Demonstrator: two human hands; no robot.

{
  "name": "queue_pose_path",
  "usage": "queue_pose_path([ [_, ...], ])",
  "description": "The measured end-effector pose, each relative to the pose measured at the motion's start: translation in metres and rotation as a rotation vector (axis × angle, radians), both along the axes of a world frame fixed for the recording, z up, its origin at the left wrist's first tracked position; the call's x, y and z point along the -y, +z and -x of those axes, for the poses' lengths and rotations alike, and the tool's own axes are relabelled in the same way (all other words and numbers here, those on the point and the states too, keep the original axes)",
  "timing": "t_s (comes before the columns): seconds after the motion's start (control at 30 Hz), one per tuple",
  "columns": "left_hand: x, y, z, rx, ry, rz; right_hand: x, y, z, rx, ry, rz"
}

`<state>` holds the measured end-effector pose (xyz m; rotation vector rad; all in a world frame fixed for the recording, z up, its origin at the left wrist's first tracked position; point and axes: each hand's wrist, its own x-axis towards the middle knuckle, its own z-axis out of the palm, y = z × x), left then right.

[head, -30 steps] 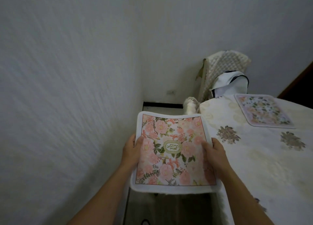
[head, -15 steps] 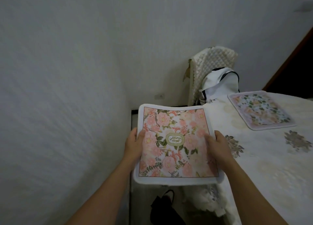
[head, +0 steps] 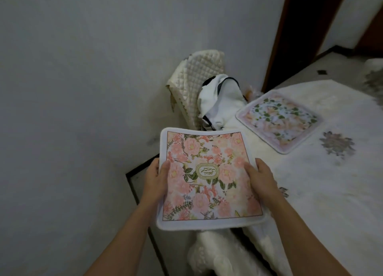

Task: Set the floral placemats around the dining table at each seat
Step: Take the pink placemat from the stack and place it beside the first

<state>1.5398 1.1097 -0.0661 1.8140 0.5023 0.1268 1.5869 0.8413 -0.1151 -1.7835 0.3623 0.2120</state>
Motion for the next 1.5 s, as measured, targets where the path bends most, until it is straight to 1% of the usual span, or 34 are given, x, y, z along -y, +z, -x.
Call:
queue_pose_path([
  [0.17,0.048,-0.014,-0.058,-0.028,-0.262,-0.029,0.056,-0.01,0.009,-0.037,-0.234,0.065],
  [0.3,0.097,-0.037,-0.096,-0.036,-0.489,-0.043,0.097,-0.02,0.038,-0.101,-0.439,0.104],
  [0.37,0.123,-0.048,-0.109,-0.019,-0.601,-0.084,0.111,-0.023,0.056,-0.123,-0.548,0.11],
  [0.47,0.153,-0.06,-0.119,-0.058,-0.774,-0.134,0.123,-0.028,0.083,-0.166,-0.697,0.098],
  [0.63,0.191,-0.082,-0.134,-0.109,-0.995,-0.135,0.13,-0.047,0.115,-0.251,-0.842,0.145],
  [0.77,0.209,-0.103,-0.145,-0.168,-1.134,-0.223,0.13,-0.059,0.119,-0.303,-0.905,0.111],
  [0.9,0.214,-0.126,-0.155,-0.264,-1.123,-0.277,0.13,-0.074,0.119,-0.373,-0.939,0.114],
  [1.07,0.209,-0.148,-0.159,-0.359,-1.107,-0.427,0.127,-0.082,0.124,-0.41,-0.999,0.122],
  [1.3,0.21,-0.147,-0.156,-0.34,-1.08,-0.533,0.126,-0.087,0.126,-0.434,-1.0,0.12],
  [1.5,0.204,-0.144,-0.153,-0.301,-1.082,-0.561,0.123,-0.088,0.127,-0.43,-1.005,0.122],
])
